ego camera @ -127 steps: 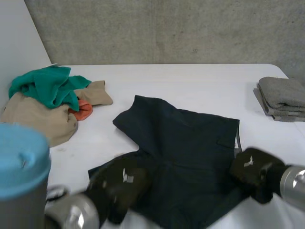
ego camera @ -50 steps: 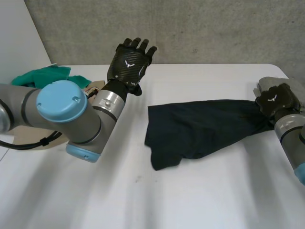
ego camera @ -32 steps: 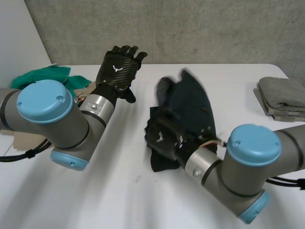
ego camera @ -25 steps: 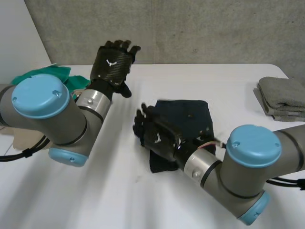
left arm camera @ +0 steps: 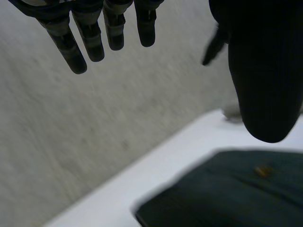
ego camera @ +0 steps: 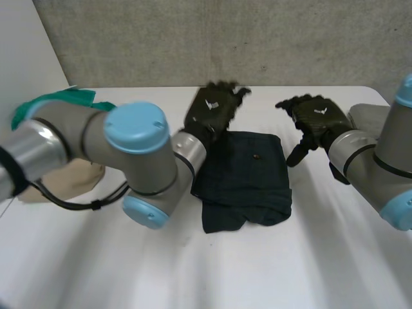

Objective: Fold the laundry.

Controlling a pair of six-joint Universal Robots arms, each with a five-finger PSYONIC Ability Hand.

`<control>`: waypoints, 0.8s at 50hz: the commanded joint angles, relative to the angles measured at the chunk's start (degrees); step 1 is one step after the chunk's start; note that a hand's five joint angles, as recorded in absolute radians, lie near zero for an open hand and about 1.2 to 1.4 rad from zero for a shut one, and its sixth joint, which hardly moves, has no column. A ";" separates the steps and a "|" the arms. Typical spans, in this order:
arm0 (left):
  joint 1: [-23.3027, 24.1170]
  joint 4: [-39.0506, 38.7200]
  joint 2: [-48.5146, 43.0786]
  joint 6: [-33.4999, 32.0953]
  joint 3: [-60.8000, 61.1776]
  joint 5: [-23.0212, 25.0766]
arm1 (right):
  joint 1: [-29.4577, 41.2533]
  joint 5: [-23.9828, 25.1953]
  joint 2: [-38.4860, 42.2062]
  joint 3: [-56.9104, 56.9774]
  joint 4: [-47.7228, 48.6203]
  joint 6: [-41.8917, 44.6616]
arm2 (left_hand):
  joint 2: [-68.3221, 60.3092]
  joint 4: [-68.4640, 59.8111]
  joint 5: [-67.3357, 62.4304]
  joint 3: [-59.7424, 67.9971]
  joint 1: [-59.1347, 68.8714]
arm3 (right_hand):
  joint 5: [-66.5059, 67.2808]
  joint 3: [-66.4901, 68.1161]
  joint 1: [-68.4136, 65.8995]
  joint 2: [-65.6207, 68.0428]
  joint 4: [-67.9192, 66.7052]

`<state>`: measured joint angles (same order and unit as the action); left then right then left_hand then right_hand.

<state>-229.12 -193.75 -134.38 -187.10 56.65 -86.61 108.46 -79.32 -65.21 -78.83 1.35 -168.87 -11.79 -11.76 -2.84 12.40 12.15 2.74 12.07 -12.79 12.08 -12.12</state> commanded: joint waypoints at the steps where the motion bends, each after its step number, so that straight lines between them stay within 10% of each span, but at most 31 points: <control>1: -0.01 9.78 -8.52 -0.90 -5.49 -0.22 | 0.70 3.64 9.12 4.65 -4.33 -0.76 | 1.07 1.04 2.12 -1.68 -1.43 | -2.74 -2.07 2.79 -2.08 2.12; 11: -1.77 17.17 -10.20 -8.71 -5.41 -5.85 | 0.79 3.30 17.40 7.90 -5.04 3.27 | 0.91 0.87 1.95 -1.52 -1.27 | -2.74 -2.07 2.79 -2.08 2.12; 23: -0.89 18.67 -2.56 -9.86 -4.00 -5.50 | 1.23 -2.15 5.99 3.70 -3.29 11.81 | 1.79 1.76 2.84 -2.40 -2.15 | -2.74 -2.07 2.79 -2.08 2.12; 31: -1.86 17.26 7.46 -5.65 -3.65 2.84 | 6.50 -3.03 -5.09 -12.03 8.22 12.07 | 1.79 1.76 2.84 -2.40 -2.15 | -2.74 -2.07 2.79 -2.08 2.12; 40: -5.81 19.98 12.21 1.21 -2.33 25.76 | 10.81 -3.03 -5.89 -30.67 25.35 11.98 | 0.40 0.37 1.45 -1.01 -0.76 | -2.74 -2.07 2.79 -2.08 2.12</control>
<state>-232.66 -175.85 -123.84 -188.76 53.32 -73.27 117.07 -82.39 -71.76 -100.42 16.94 -156.78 -11.78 -11.76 -2.81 12.40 9.85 2.70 12.07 -12.79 11.52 -12.12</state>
